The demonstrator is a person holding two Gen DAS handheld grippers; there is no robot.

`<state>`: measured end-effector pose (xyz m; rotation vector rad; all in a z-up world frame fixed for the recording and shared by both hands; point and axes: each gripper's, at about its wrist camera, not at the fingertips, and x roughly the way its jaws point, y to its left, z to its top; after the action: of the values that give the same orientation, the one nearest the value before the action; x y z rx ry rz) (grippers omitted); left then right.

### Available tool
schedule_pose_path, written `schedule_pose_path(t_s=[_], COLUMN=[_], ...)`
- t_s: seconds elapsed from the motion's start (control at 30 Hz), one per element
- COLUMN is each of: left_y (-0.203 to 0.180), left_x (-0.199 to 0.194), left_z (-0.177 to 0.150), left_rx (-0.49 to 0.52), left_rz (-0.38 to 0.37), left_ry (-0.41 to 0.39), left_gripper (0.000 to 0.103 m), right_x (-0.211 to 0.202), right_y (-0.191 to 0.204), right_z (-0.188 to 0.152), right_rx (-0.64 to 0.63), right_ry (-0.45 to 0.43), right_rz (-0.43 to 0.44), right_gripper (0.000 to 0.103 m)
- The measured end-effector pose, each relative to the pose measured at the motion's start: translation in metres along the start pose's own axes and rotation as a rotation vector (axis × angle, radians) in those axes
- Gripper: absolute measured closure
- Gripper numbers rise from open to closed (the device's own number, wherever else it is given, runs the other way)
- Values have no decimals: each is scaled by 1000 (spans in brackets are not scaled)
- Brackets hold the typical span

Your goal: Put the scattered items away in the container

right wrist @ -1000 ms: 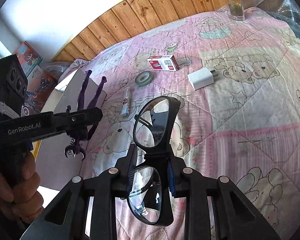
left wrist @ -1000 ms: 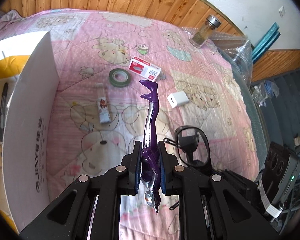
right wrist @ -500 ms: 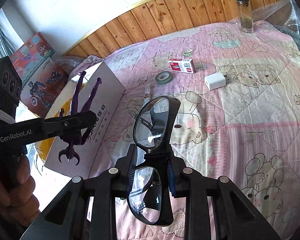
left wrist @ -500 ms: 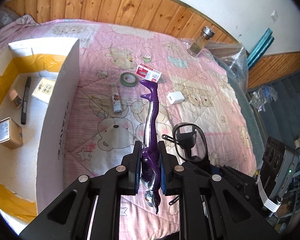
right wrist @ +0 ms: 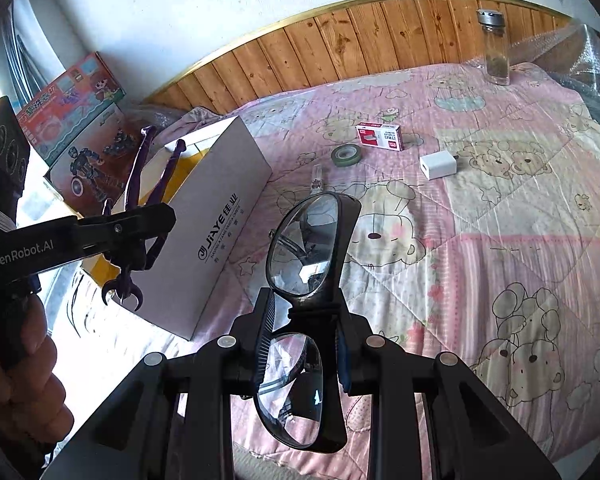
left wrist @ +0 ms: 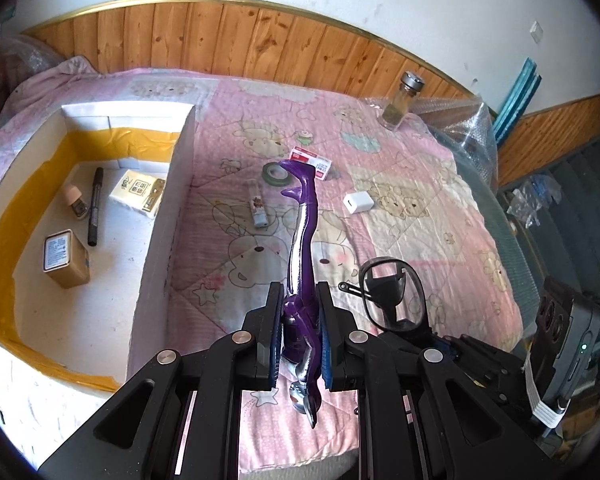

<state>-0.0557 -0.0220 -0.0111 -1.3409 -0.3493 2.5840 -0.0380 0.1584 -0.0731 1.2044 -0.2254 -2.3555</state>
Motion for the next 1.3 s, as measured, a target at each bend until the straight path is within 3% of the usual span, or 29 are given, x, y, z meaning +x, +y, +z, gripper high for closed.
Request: schedule_pose_path(t_s=[0.57,1.3], left_y=[18,63], left_x=[-43,-66], left_z=[-16,-24], left_rx=[-9,-134], left_rz=[4,-49], left_ry=[-77,-96], left_gripper=[88,88], right_x=[-16,-19], right_y=[46,91], right_z=[-2,19], right_rx=[-126,-245], right_ry=[-37,-70], right_rz=[-23,4], right_gripper=[74,74])
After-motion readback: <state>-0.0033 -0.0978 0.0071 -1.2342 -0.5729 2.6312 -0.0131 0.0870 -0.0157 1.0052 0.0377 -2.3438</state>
